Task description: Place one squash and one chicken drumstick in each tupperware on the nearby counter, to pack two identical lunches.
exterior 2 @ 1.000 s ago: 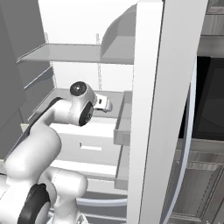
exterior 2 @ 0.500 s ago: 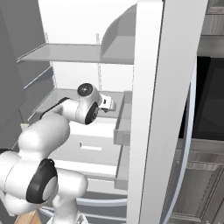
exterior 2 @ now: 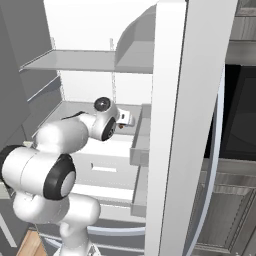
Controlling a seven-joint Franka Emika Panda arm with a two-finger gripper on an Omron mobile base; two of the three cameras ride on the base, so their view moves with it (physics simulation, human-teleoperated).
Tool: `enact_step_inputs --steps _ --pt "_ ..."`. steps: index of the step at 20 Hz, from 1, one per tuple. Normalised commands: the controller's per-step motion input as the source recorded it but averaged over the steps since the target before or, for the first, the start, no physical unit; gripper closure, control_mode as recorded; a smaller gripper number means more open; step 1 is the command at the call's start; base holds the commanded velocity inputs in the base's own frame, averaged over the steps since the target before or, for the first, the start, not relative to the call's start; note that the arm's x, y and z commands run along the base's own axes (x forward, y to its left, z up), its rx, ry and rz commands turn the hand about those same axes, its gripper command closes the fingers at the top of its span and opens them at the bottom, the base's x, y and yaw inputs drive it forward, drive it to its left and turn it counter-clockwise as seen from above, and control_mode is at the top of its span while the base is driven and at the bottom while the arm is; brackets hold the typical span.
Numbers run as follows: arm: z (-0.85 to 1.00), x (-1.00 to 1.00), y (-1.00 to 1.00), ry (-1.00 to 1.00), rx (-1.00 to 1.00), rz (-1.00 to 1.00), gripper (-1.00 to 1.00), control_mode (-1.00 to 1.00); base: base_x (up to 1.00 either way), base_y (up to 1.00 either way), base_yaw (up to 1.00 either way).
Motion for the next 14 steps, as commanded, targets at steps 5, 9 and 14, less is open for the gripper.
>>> enact_step_inputs --steps 5,9,14 --pt "-0.13 0.4 -0.07 0.01 0.0 0.0 -1.0 -1.0 0.0 0.0 0.0" --pt "-0.21 0.41 -0.04 0.0 0.0 0.0 -1.0 -1.0 0.0 0.0 0.0" --pt "-0.24 0.44 0.0 0.0 0.0 0.0 -1.0 -1.0 0.0 0.0 0.0"
